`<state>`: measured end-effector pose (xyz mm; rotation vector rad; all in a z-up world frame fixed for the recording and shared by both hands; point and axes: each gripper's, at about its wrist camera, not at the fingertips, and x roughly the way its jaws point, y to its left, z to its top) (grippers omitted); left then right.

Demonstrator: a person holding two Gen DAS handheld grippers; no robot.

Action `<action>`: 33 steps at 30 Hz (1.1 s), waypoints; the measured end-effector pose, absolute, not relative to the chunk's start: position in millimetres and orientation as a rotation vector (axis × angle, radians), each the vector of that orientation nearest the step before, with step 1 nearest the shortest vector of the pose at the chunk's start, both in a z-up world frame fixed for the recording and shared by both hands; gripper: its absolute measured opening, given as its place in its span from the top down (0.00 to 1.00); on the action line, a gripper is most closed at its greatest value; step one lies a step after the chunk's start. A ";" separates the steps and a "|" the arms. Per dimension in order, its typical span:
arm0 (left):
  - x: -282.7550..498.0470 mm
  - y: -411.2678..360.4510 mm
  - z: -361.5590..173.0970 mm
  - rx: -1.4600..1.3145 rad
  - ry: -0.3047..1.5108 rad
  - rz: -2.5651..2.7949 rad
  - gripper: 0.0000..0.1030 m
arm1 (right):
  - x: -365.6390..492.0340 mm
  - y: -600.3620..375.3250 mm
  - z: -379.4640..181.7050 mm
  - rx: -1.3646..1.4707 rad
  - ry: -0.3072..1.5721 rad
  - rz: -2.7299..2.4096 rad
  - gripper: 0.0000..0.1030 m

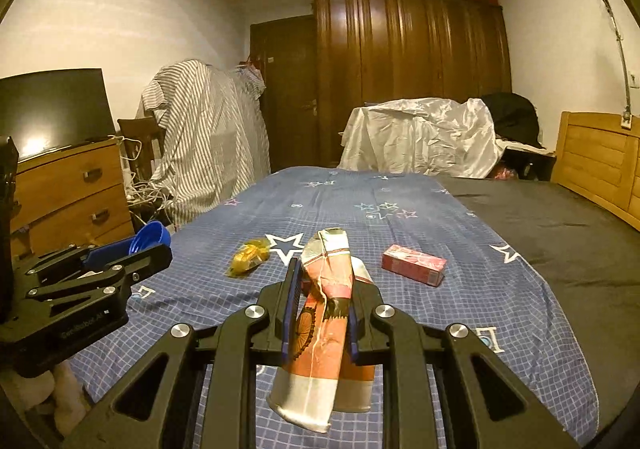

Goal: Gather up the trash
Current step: 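Carry the bottle cap and paper cup in both tools over the white bucket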

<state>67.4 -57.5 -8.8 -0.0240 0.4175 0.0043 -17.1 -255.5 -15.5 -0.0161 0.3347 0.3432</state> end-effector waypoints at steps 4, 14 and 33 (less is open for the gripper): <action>68.8 -42.4 -7.2 -0.020 0.436 0.037 0.63 | -9.9 -240.0 -12.6 -0.023 0.346 0.375 0.80; 64.7 9.8 -5.5 -0.040 0.455 0.128 0.63 | 15.0 -166.8 9.1 -0.060 0.359 0.487 0.80; 21.6 167.7 12.2 -0.150 0.452 0.402 0.63 | 18.5 50.5 51.5 -0.153 0.383 0.808 0.80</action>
